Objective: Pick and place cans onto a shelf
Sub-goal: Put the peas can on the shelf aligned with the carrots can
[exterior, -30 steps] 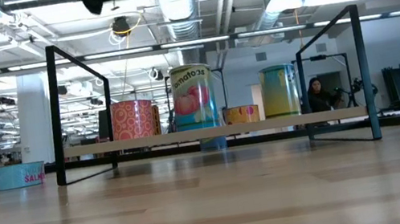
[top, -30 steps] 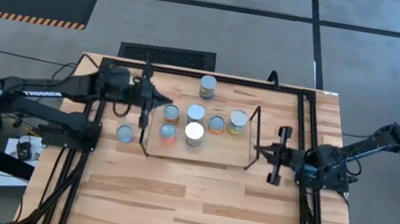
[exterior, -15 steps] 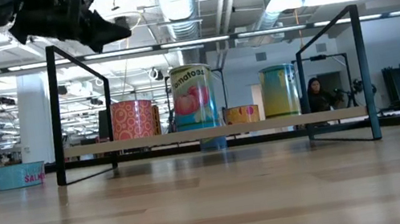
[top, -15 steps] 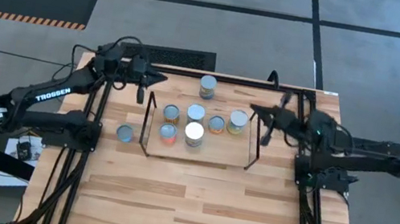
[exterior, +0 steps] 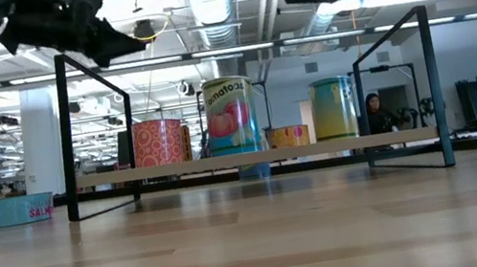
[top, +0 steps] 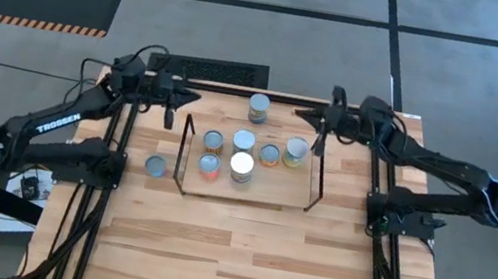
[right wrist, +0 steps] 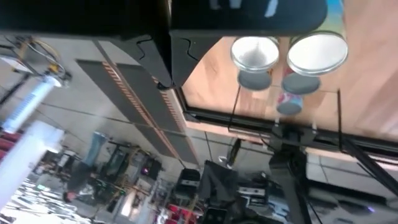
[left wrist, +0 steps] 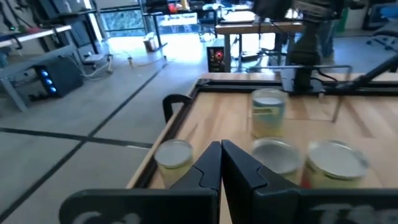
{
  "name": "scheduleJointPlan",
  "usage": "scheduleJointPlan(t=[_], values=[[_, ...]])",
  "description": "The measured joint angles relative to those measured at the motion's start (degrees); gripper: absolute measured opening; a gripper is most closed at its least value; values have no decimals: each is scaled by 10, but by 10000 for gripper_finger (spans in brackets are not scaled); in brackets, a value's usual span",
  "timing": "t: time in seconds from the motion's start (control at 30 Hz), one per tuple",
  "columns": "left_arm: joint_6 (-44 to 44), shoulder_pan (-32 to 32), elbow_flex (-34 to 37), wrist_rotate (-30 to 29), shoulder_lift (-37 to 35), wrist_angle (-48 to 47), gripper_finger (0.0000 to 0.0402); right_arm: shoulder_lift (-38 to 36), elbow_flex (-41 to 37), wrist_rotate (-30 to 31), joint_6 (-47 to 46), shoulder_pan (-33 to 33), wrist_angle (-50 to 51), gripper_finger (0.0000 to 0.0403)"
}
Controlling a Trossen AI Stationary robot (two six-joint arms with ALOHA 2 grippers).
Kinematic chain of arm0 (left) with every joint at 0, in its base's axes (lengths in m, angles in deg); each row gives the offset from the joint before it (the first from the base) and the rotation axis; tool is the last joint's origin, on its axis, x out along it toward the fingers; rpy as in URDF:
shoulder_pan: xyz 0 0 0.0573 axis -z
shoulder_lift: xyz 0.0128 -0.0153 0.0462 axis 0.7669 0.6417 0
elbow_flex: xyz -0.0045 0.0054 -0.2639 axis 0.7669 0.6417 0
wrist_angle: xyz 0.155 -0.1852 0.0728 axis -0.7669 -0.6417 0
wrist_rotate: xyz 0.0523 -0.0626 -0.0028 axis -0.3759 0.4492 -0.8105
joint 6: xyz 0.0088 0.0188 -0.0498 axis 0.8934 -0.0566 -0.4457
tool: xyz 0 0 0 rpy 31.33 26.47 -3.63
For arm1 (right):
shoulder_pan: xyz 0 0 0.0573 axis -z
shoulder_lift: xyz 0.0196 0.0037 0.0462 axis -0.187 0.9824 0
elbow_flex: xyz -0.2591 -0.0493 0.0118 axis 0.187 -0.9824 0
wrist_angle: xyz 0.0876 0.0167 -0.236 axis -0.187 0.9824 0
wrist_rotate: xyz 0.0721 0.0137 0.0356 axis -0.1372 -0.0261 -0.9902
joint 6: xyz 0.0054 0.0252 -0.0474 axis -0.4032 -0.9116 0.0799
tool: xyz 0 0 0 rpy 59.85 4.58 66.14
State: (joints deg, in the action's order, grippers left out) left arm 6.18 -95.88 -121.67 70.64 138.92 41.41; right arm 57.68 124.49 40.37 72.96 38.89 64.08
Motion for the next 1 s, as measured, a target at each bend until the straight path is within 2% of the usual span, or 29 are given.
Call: scheduleJointPlan(t=[0.07,0.17,0.3,0.47,0.57,0.67,0.77,1.0], values=[[0,27,0,-25,-31,-36,0,7,0,-38,-7,19,-14,3],[-1,85,0,-97,-79,-99,0,14,-1,-71,-13,36,-29,4],[-45,180,-4,-214,-123,-198,0,22,-2,-76,-13,38,-36,4],[-117,306,-41,-367,-129,-311,0,31,-2,-79,-6,30,-56,5],[-127,367,-51,-426,-131,-318,0,41,-2,-80,-5,39,-67,4],[-128,396,-38,-460,-141,-272,0,66,12,-80,-24,61,-63,3],[-119,388,-9,-435,-143,-187,0,114,59,-80,-23,71,-3,4],[-116,299,56,-262,-141,-57,0,266,214,-102,68,74,171,6]])
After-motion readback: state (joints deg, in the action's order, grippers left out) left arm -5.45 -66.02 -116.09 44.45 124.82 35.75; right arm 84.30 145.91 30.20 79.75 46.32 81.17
